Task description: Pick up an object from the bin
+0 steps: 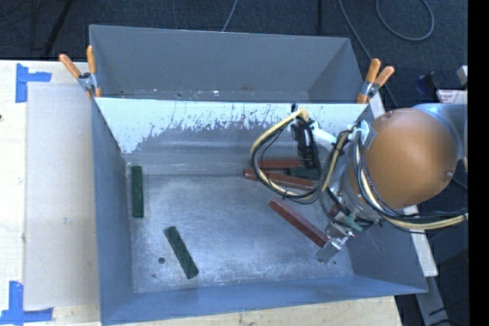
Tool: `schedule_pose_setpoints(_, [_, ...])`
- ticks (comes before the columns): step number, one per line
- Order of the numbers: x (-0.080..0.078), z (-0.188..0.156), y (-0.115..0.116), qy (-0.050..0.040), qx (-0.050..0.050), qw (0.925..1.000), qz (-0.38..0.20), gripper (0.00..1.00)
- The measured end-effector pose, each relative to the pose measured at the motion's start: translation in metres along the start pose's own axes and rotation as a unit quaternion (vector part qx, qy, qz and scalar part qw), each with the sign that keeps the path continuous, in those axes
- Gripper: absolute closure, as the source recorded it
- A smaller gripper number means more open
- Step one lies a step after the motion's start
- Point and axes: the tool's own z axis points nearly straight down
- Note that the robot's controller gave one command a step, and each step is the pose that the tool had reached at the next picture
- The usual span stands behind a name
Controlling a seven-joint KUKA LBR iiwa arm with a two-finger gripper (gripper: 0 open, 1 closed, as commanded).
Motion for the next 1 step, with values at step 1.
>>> schedule_pose_setpoints(1, [-0.0025, -0.1232, -0.0189, 0.0028, 0.003, 0.9956, 0.094, 1.0])
